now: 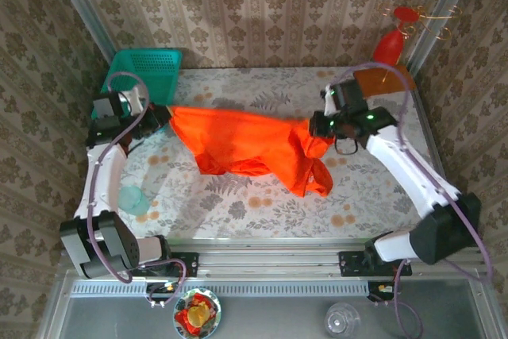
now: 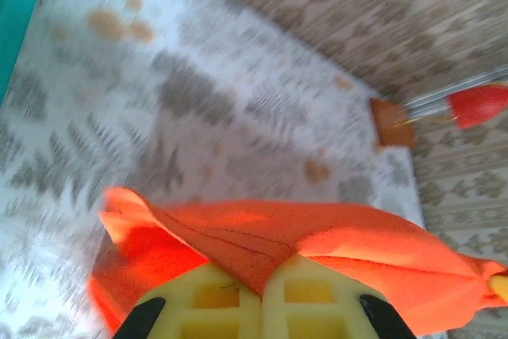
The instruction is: Fold the inside-out t-shirt
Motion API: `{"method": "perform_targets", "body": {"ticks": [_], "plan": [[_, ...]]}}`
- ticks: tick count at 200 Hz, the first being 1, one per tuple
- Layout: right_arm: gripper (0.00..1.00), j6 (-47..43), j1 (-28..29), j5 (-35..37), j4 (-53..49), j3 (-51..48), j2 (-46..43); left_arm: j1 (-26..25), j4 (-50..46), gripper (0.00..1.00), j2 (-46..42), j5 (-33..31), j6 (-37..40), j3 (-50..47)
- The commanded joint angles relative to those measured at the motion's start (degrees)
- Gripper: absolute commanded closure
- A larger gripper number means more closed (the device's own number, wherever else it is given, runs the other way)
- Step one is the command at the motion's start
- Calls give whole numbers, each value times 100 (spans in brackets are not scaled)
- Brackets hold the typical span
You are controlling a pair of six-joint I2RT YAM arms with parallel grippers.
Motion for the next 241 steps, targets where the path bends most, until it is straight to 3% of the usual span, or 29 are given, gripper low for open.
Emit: {"method": "perform_targets", "body": {"ticks": [1,19,39,65,78,104,139,188,241], "plan": [[94,359,335,-704,-85,-256,377,-98,-299,100,-58,-398,511,-359],[86,227,593,-665,-333,-222,713,-137,-336,100,4,-701,552,-731],[68,223,754,193,-662,-152,591,-143,-305,100,5,-798,526,-975],[59,304,728,1334,-962,-286,32,-158,-305,100,-30,-868,517,-1024],[56,325,587,1571,-885,-520,-283,-162,-340,100,-39,-891,526,-997],[55,434,18,1333,-624,-966,-602,-166,-422,100,-22,-903,583,-920],[52,363,-297,285,6,-1272,-395,-167,-441,100,-13,-904,579,-904],[59,574,-524,-143,855,-1437,229,-166,-479,100,-48,-937,605,-910],[88,557,-700,-227,1027,-1436,433,-165,-570,100,-91,-977,632,-816]]}}
